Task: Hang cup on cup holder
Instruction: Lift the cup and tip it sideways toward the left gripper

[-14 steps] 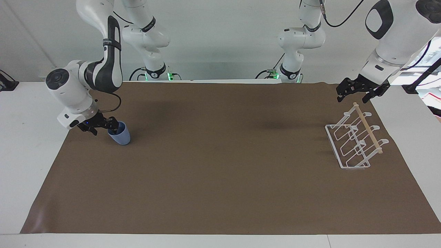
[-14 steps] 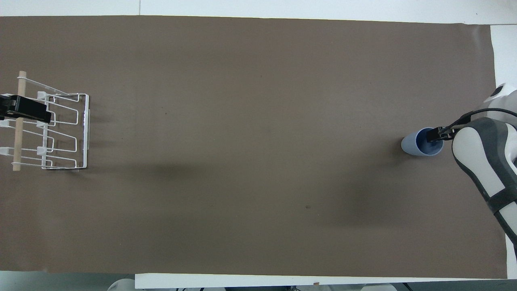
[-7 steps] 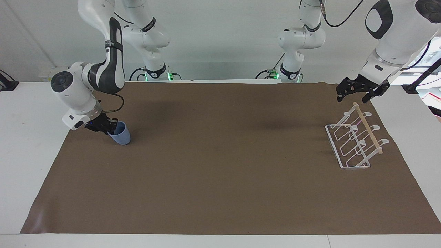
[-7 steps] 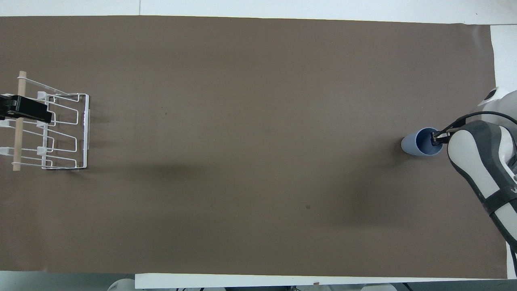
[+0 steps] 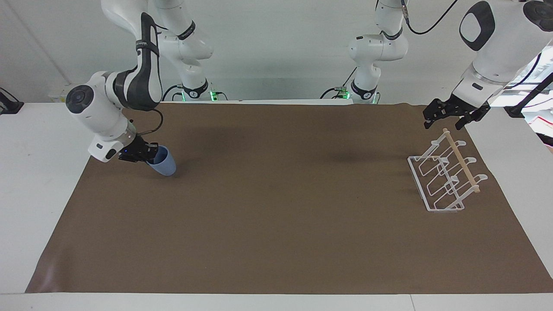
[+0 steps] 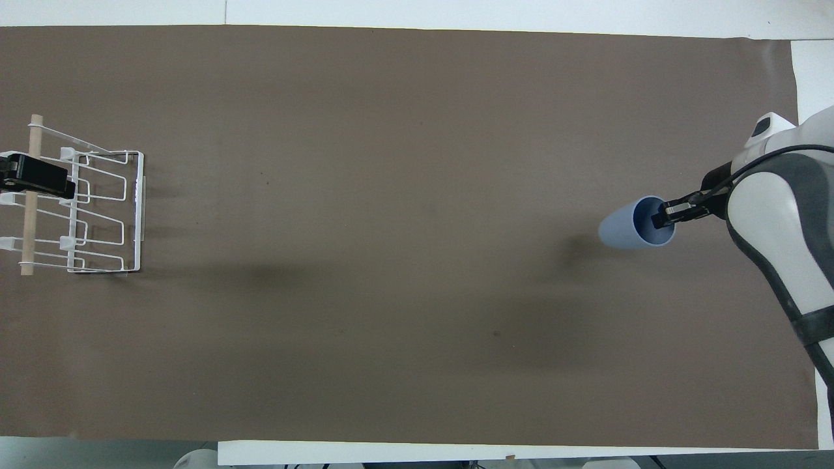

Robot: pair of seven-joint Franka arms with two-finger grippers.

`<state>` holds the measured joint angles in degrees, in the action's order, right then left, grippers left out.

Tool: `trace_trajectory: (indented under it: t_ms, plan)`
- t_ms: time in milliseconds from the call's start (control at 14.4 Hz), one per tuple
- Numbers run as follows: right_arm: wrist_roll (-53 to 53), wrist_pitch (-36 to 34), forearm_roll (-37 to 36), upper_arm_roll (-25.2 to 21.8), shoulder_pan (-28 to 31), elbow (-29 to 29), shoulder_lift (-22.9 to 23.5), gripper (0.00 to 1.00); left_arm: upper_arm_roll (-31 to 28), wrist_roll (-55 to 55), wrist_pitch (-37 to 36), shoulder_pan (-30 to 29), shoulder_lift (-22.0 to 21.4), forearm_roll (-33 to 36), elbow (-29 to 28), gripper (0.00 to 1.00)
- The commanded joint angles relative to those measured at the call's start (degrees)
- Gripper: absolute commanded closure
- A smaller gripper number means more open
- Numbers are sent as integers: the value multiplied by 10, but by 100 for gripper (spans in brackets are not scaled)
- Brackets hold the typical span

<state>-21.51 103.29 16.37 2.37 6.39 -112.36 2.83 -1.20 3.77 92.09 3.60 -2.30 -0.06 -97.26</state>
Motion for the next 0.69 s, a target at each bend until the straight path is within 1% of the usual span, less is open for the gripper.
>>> trace_trajectory:
  t_ms: [0,69,208,347,486,624]
  plan:
    - [-14,-61,154,21,6,14,-16,100,6,-84,14,-5,-10,-26,-13,0]
    - [-13,-66,209,29,2,11,-18,100,8,-127,16,5,-10,-27,-13,0]
    - [6,-64,285,35,-35,7,-19,100,8,-216,15,42,-9,-36,-10,0]
    - [78,-56,374,37,-83,6,-20,100,8,-385,13,78,-6,-75,0,0]
    - [137,-14,443,37,-122,-10,-27,100,9,-513,-8,125,-2,-80,20,0]
    - [146,36,532,37,-159,-44,-41,100,9,-644,-21,172,0,-81,31,0]
